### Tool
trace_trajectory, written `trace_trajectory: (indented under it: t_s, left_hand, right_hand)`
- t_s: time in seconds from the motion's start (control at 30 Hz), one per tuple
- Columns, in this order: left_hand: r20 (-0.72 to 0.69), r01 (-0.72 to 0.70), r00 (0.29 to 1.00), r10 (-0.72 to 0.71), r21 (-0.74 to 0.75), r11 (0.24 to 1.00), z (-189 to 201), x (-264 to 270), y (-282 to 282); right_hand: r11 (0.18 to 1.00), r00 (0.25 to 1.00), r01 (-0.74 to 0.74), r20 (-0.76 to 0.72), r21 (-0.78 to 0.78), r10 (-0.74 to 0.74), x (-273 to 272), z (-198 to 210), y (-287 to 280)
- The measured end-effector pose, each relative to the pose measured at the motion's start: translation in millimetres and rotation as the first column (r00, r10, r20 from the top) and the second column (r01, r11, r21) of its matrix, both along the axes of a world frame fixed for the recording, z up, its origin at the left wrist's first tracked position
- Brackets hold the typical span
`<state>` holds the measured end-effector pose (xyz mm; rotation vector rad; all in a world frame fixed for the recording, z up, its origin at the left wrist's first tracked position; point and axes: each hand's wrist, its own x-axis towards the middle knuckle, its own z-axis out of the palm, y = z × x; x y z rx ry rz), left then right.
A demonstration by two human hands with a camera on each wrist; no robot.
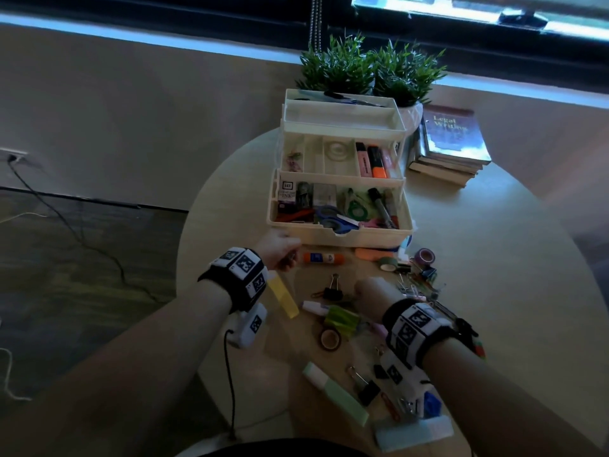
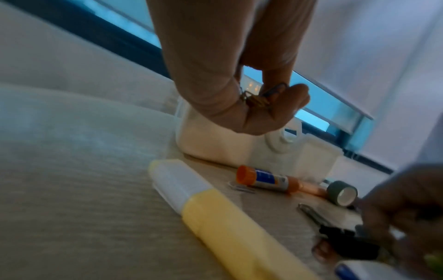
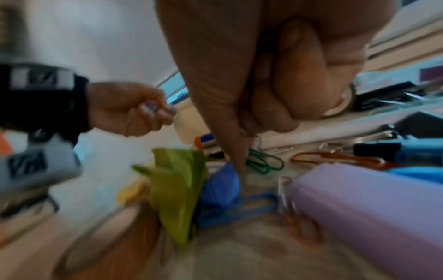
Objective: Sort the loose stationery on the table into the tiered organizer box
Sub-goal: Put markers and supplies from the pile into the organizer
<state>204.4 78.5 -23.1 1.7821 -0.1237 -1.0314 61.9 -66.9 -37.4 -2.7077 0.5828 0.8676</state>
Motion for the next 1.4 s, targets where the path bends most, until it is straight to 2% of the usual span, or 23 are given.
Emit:
trace_trajectory:
  t_s: [0.07,0.1,0.13,0.17,0.2,0.23,0.27,0.3,0.37,0.47,0.53,0.6,0.67,0.73,0.83,0.97,1.0,1.03,1.07,1.13,1.17,1.27,1.4]
  left_hand:
    - [0.079,0.103,0.991,-0.106,0.035,0.994,1,1,1]
    - [0.090,0.124,0.988,-0.126,0.025,0.992,2,1,2]
    - [0.086,0.132,0.988,-0.132,0.001,0.991,3,1,3]
    - [0.079,0.139,0.987,-0.137,-0.020,0.990,3,2,3]
    - [0.075,0.144,0.987,-0.141,-0.031,0.989,3,2,3]
    - [0.075,0.151,0.986,-0.148,-0.029,0.988,4,2,3]
    - [0.079,0.165,0.983,-0.163,-0.024,0.986,4,1,3]
    - [0.084,0.187,0.979,-0.185,-0.011,0.982,5,0,2]
    - [0.104,0.218,0.970,-0.221,0.036,0.975,6,-2,-1]
    - [0.112,0.229,0.963,-0.247,0.150,0.962,-1,-2,-7]
    - [0.233,0.293,0.899,-0.371,0.312,0.904,-5,-1,-10]
    - [0.338,0.363,0.717,-0.609,0.566,0.741,-6,-4,-12]
    - [0.385,0.340,0.533,-0.754,0.718,0.607,-7,-7,-14]
    - [0.354,0.327,0.457,-0.816,0.786,0.524,-9,-11,-17]
    - [0.280,0.365,0.475,-0.835,0.800,0.476,-10,-15,-22]
    - [0.176,0.463,0.489,-0.854,0.778,0.425,-8,-11,-24]
    - [0.160,0.491,0.519,-0.840,0.748,0.446,-7,-7,-24]
    - [0.176,0.512,0.584,-0.792,0.678,0.528,-4,-2,-25]
    - [0.212,0.497,0.691,-0.691,0.554,0.667,3,2,-26]
    - [0.262,0.295,0.898,-0.353,0.236,0.926,21,17,-29]
    - [0.238,0.170,0.952,-0.192,0.110,0.979,32,28,-32]
    - [0.085,-0.093,0.991,0.104,-0.119,0.989,65,65,-45]
    - [0.046,-0.311,0.946,0.322,-0.156,0.937,89,110,-60]
  right_hand:
    - [0.974,0.979,0.170,0.086,0.148,-0.184,-2,-1,-8]
    - [0.903,0.930,0.290,0.130,0.315,-0.344,-6,1,-14]
    - [0.734,0.832,0.417,0.100,0.537,-0.546,-11,5,-19]
    - [0.463,0.700,0.496,-0.022,0.735,-0.714,-17,8,-24]
    - [0.142,0.575,0.489,-0.196,0.861,-0.794,-23,11,-28]
    - [-0.116,0.510,0.431,-0.348,0.895,-0.787,-29,13,-32]
    - [-0.275,0.494,0.367,-0.437,0.889,-0.752,-34,15,-34]
    - [-0.379,0.501,0.304,-0.485,0.874,-0.717,-37,18,-35]
    - [-0.506,0.500,0.203,-0.533,0.838,-0.683,-39,19,-37]
    - [-0.572,0.488,0.168,-0.572,0.803,-0.660,-39,17,-39]
    - [-0.558,0.486,0.206,-0.579,0.804,-0.655,-36,18,-36]
    - [-0.503,0.445,0.304,-0.587,0.809,-0.676,-34,20,-33]
    - [-0.417,0.376,0.405,-0.563,0.814,-0.735,-30,19,-33]
    - [-0.382,0.350,0.477,-0.570,0.791,-0.743,-27,17,-34]
    - [-0.387,0.300,0.602,-0.647,0.699,-0.701,-24,20,-31]
    - [-0.315,0.297,0.691,-0.653,0.651,-0.696,-13,29,-30]
    - [-0.319,0.300,0.672,-0.640,0.668,-0.708,-6,35,-32]
    - [-0.328,0.307,0.639,-0.621,0.696,-0.721,3,43,-35]
    - [-0.338,0.325,0.593,-0.601,0.731,-0.730,13,54,-38]
    - [-0.343,0.388,0.499,-0.559,0.796,-0.732,38,80,-43]
    - [-0.333,0.416,0.465,-0.534,0.820,-0.736,52,93,-46]
    - [-0.306,0.466,0.391,-0.473,0.868,-0.748,103,120,-46]
    - [-0.337,0.448,0.303,-0.445,0.891,-0.775,171,137,-28]
